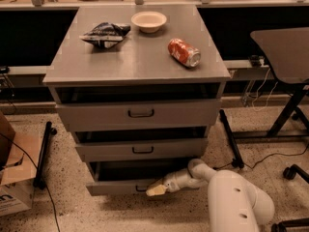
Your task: Close bottom drawer
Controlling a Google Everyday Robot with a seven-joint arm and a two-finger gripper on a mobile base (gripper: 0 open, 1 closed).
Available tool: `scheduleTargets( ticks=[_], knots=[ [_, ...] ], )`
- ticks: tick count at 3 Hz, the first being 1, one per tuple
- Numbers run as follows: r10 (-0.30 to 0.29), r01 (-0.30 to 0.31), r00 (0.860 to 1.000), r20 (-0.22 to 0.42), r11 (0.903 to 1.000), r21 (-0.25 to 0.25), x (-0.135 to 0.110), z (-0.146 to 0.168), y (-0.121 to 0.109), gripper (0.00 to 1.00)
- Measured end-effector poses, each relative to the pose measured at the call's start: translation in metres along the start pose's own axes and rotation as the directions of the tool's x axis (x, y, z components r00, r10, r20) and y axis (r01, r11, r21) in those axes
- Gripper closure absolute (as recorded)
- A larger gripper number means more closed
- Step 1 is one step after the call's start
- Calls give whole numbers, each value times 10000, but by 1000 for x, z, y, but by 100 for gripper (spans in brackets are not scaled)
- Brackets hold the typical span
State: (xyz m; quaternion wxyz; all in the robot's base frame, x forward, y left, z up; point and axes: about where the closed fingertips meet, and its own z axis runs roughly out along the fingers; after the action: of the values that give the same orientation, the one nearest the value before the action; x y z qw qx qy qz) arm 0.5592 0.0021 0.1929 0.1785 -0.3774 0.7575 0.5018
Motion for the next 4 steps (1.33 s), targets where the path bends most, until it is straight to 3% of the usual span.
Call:
scheduleTargets(
  ticks=[1,2,4],
  knots=[
    [0,0,10000,-1,10000,-2,0,0,0,0],
    [0,0,10000,0,10000,-2,0,0,0,0],
    [-1,1,10000,0,10000,-3,-8,-4,8,50]
  ],
)
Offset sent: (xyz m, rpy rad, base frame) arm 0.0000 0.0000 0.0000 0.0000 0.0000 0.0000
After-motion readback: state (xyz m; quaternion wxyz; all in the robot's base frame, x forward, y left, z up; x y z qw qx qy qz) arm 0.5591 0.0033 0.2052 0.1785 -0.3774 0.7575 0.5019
